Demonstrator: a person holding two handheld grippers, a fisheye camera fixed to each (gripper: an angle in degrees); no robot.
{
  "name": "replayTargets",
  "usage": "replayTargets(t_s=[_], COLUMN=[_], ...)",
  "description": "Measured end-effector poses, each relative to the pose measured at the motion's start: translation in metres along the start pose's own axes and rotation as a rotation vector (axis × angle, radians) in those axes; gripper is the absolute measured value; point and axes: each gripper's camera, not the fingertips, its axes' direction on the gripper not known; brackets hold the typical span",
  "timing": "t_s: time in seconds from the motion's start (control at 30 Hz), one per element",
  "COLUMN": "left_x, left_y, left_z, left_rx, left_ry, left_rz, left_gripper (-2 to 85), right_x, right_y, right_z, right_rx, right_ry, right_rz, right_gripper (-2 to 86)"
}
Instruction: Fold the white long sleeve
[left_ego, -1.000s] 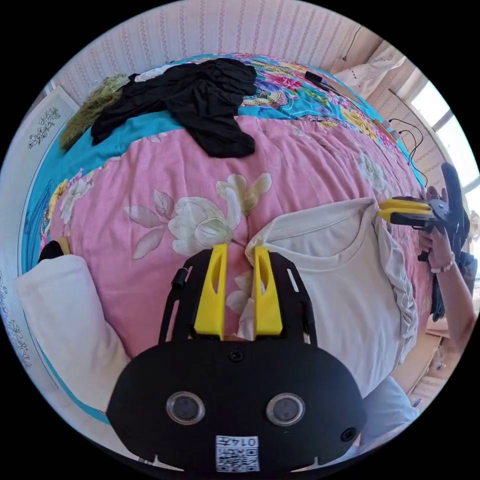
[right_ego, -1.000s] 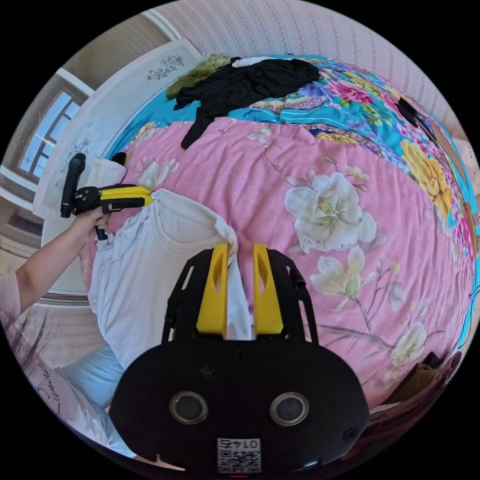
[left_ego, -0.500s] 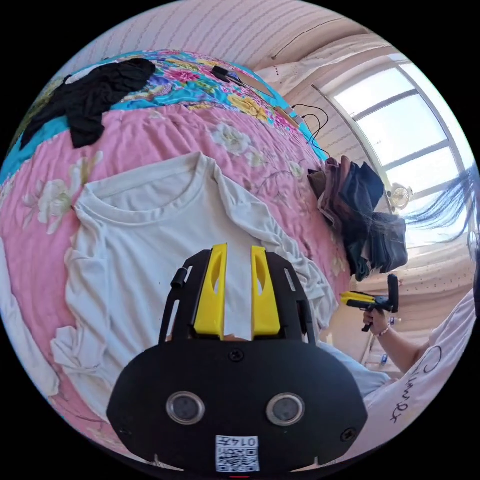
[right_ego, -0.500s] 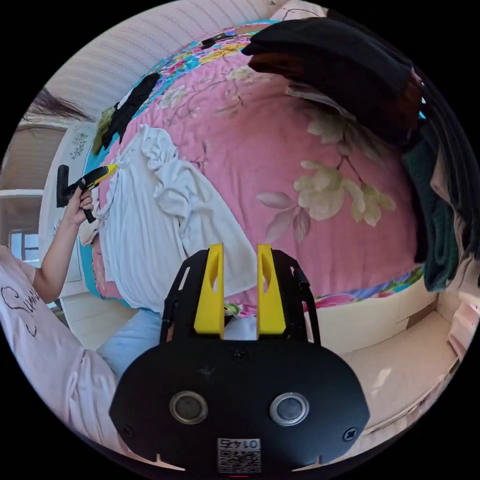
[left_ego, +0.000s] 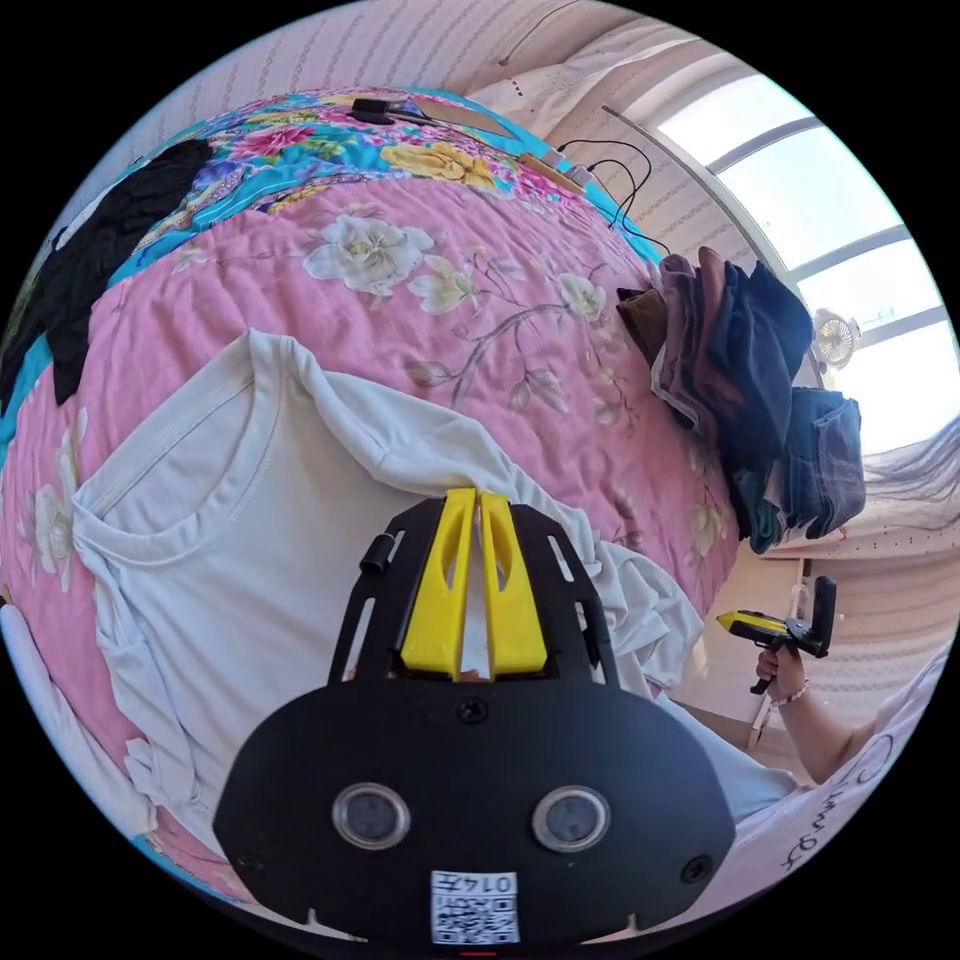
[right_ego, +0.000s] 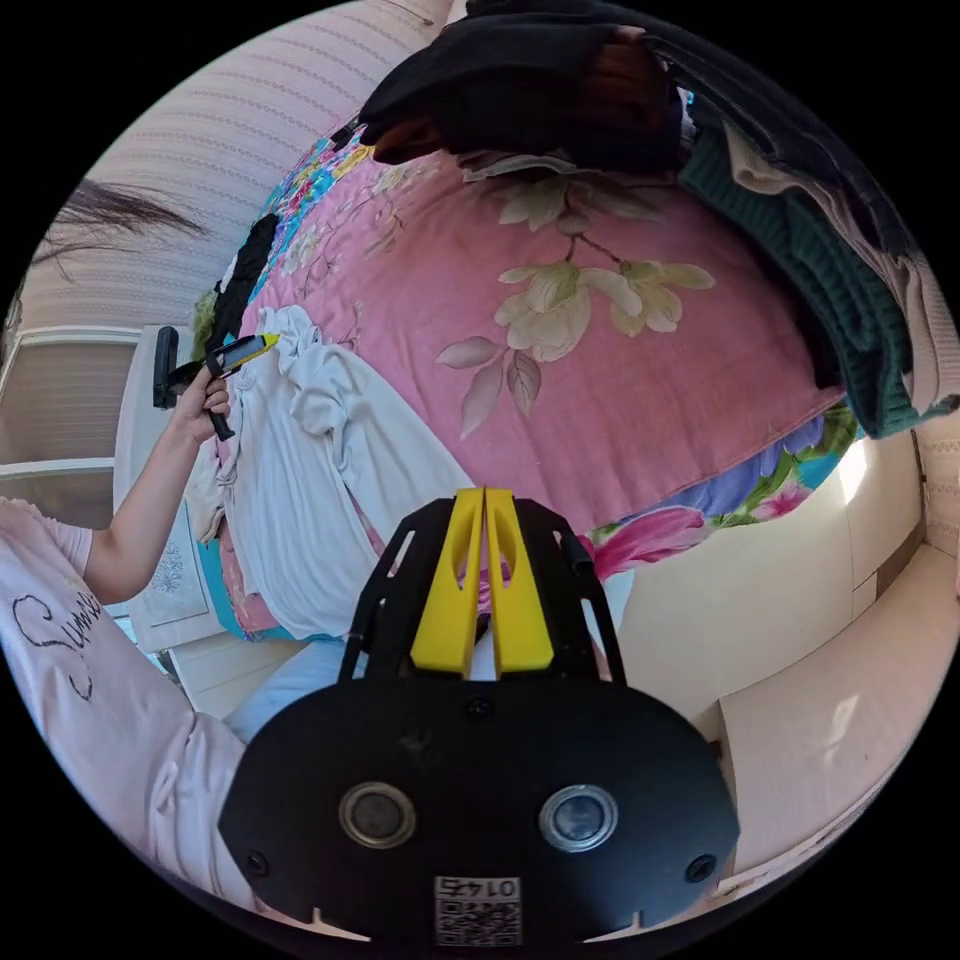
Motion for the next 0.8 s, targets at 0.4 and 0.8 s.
replayTargets(t_s=[0.4,0.8], left_x=[0.018,0.066], left_y=[-0.019,-0.063], left_z=[0.004,0.028], left_rx=[0.051,0.058], left_ry=[0.000,0.040], left_rz=[0.039,0.168], left_gripper=[-1.0,-1.0], right_x=[0.043,0.109], right_y=[0.045,0.125], right_z=[0.045,-0.064], right_rx=[0.006,0.433], right_ry=[-0.037,0.025], right_rz=[-0.069,0.018], right_gripper=[0.6,0.1])
